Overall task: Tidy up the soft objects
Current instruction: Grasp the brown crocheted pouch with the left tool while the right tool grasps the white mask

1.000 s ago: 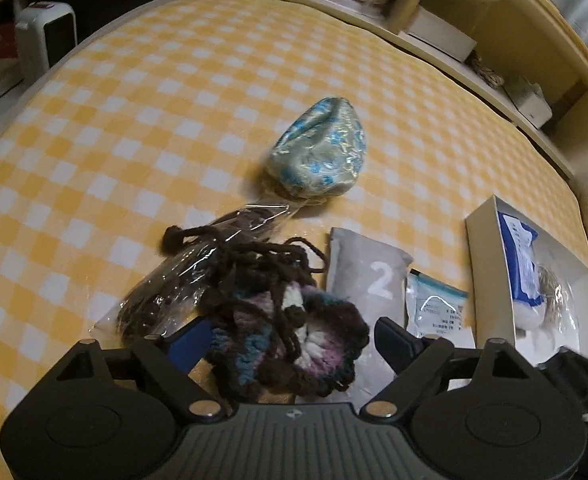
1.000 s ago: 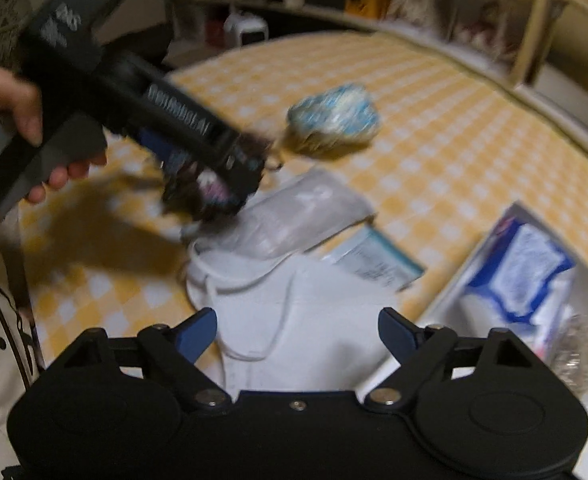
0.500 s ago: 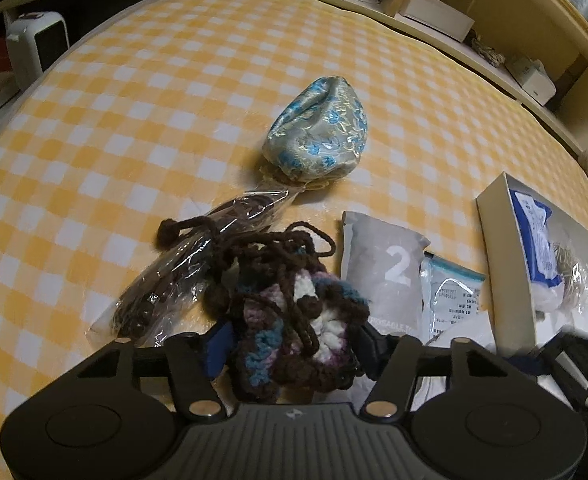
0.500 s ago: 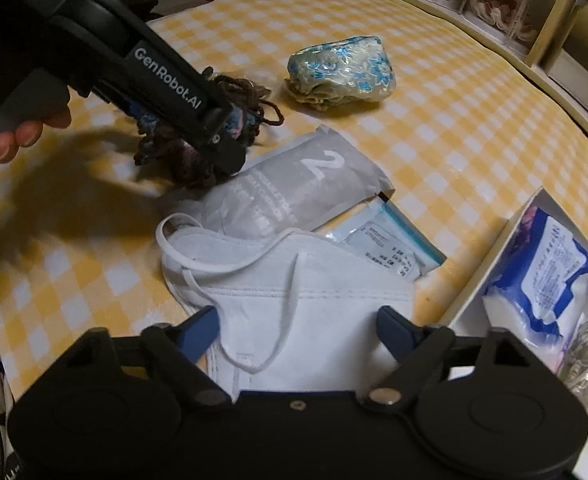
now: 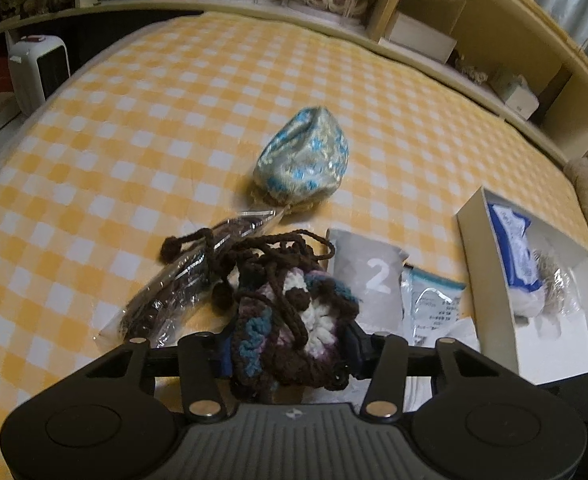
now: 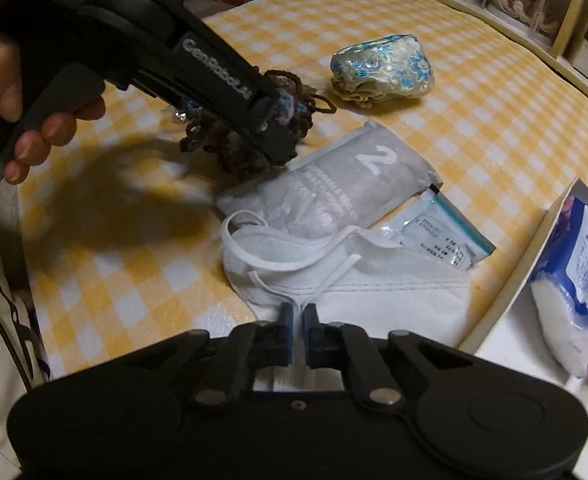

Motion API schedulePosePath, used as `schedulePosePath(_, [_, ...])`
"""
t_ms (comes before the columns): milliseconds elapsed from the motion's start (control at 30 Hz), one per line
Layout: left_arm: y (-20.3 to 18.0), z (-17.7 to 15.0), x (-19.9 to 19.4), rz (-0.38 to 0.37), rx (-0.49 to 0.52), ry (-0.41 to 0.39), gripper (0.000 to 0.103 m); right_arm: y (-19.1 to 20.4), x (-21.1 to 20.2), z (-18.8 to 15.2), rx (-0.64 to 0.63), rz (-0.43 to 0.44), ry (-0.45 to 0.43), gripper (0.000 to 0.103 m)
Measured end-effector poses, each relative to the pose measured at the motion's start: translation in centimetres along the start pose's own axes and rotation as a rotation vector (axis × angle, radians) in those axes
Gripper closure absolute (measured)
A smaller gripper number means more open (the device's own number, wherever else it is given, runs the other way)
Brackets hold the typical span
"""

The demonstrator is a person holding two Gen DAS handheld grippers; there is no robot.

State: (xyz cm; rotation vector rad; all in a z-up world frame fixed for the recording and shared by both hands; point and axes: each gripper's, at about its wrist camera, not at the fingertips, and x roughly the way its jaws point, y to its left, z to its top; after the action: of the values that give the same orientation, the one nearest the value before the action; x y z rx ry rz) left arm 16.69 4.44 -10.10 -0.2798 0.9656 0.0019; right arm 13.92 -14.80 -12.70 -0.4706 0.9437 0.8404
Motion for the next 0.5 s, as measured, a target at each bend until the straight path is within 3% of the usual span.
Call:
schedulePosePath(367, [-0.4,0.2,-2.7,-0.016,0.010,-0.109,0.053,-1.1,-4.2,0.8,0.136,0.054,-0.179,0.101])
schedulePosePath(500, [-0.6,0.3,-3.3,-0.024,0.019,-0.136,0.053,-1.3,-5.8,0.8,0.185,0.132,-0.242,0.101])
